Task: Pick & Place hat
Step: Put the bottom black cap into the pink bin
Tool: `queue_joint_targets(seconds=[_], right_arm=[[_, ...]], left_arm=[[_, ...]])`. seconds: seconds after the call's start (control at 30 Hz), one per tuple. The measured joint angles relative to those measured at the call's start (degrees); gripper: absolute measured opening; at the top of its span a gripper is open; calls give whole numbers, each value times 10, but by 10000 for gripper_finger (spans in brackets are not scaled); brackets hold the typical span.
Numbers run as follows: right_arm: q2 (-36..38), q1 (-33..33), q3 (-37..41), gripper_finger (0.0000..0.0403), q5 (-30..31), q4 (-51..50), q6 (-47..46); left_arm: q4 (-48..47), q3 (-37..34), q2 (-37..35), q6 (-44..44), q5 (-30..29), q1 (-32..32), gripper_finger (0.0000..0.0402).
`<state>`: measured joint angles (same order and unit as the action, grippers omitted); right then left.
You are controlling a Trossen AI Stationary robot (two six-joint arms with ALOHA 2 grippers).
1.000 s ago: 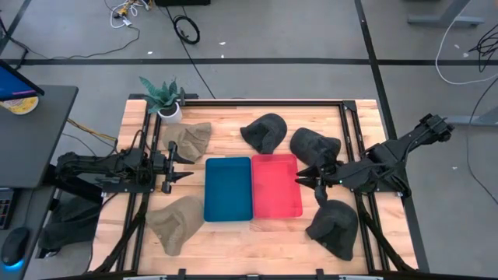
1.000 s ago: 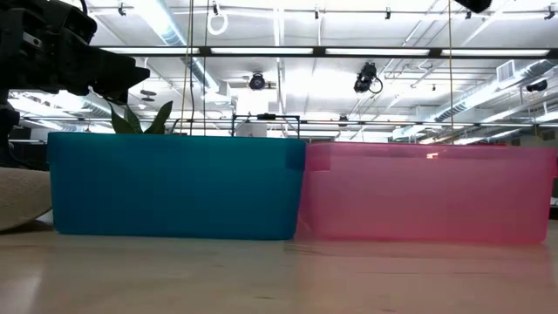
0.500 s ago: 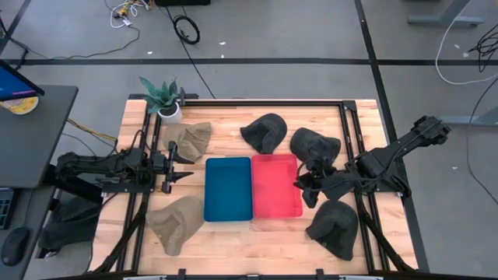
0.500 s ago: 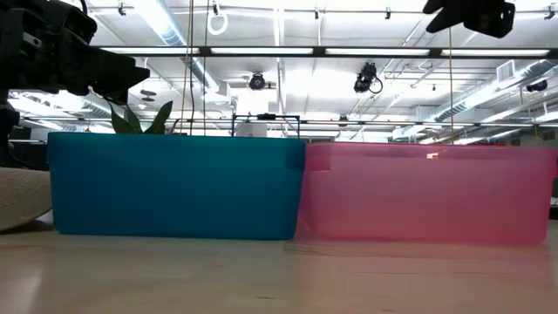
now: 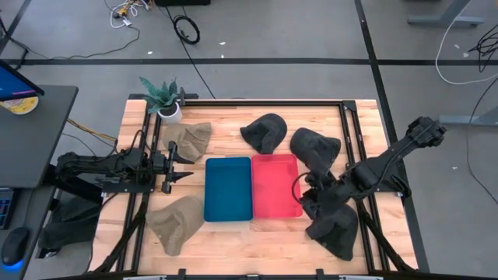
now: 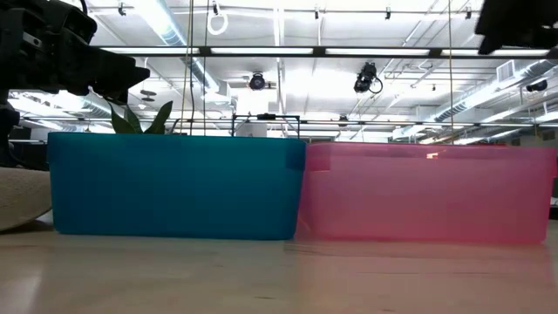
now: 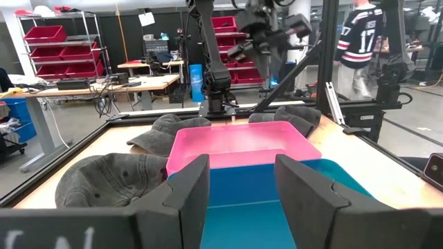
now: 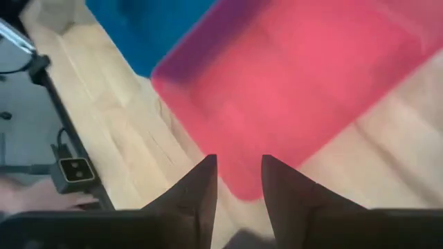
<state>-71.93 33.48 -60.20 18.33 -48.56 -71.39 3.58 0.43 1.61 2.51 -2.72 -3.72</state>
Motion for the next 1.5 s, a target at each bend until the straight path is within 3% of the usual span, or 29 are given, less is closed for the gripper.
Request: queue_joint_targets(seconds=[0.2, 0.4, 0.87, 0.97, 1.2, 1.5], right_arm=[[-17, 29, 0, 118, -64, -8, -58], [-17, 50, 0, 118, -189, -16, -57], [-17, 87, 0, 118, -203, 67, 14], [-23, 92, 0, 118, -198, 64, -33], [-51, 121, 1, 118, -256, -48, -82], [-96, 157, 1, 148, -254, -111, -91]], left_arm=[[0, 0, 0, 0, 0, 0, 170], [0, 0, 0, 0, 0, 0, 170], [0, 0, 0, 0, 0, 0, 170], [0, 0, 0, 0, 0, 0, 170], [0, 0, 0, 0, 0, 0, 170], [0, 0, 0, 0, 0, 0, 170]])
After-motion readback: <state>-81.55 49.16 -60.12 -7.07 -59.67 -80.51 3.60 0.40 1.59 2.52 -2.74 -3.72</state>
